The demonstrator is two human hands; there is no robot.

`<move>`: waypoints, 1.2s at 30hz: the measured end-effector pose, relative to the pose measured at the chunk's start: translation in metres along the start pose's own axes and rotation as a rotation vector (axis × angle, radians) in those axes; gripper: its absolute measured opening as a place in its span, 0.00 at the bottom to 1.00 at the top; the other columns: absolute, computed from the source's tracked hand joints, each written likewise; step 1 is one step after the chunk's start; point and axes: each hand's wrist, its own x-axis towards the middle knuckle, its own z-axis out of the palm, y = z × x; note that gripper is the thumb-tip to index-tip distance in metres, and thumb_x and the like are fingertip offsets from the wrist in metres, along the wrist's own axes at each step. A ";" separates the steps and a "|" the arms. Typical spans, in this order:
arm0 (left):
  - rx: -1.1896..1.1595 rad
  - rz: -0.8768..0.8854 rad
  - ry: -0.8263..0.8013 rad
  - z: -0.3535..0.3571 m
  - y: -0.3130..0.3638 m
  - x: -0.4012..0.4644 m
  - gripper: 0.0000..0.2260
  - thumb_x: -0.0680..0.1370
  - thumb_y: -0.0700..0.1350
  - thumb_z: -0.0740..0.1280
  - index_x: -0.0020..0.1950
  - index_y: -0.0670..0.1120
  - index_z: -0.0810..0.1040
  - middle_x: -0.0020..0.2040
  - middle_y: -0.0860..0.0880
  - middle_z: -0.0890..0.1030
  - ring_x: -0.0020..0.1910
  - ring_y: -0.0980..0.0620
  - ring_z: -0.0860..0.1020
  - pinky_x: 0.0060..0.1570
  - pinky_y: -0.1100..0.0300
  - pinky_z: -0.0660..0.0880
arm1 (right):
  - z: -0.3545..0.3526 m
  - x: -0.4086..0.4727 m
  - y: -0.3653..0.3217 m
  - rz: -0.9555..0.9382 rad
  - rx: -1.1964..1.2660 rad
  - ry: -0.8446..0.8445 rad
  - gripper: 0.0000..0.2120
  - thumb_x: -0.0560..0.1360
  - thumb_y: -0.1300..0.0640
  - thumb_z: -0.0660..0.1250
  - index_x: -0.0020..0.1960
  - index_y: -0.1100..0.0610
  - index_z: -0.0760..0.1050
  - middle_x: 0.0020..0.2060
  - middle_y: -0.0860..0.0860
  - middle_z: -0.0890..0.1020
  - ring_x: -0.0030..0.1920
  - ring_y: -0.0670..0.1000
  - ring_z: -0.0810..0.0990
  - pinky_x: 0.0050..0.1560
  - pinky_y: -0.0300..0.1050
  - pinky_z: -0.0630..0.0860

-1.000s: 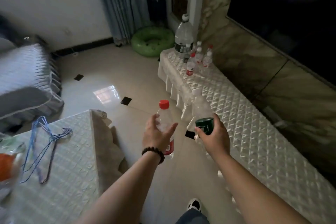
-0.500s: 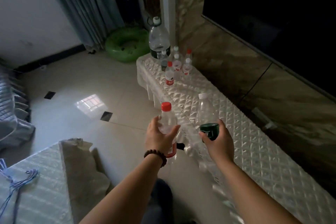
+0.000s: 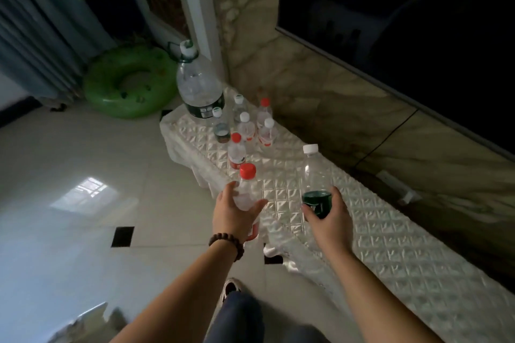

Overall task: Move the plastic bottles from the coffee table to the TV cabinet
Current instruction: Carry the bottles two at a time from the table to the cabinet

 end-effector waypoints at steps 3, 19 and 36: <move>0.007 -0.001 -0.040 0.008 0.003 0.041 0.34 0.65 0.53 0.79 0.68 0.51 0.69 0.59 0.50 0.72 0.56 0.50 0.72 0.58 0.51 0.74 | 0.017 0.025 -0.011 0.049 0.078 -0.014 0.38 0.70 0.49 0.74 0.74 0.52 0.61 0.67 0.54 0.73 0.65 0.56 0.74 0.56 0.46 0.72; 0.147 0.005 -0.023 0.145 -0.030 0.210 0.30 0.66 0.51 0.78 0.64 0.53 0.69 0.58 0.51 0.79 0.56 0.48 0.77 0.51 0.56 0.72 | 0.125 0.249 0.039 0.172 0.219 -0.034 0.39 0.66 0.61 0.77 0.71 0.52 0.62 0.65 0.50 0.73 0.63 0.49 0.74 0.61 0.42 0.70; 0.237 -0.014 -0.091 0.167 -0.053 0.222 0.38 0.65 0.54 0.78 0.70 0.54 0.64 0.66 0.50 0.74 0.64 0.47 0.73 0.58 0.57 0.69 | 0.159 0.283 0.081 0.188 0.169 -0.134 0.45 0.66 0.60 0.78 0.75 0.52 0.57 0.69 0.52 0.70 0.69 0.51 0.69 0.63 0.40 0.67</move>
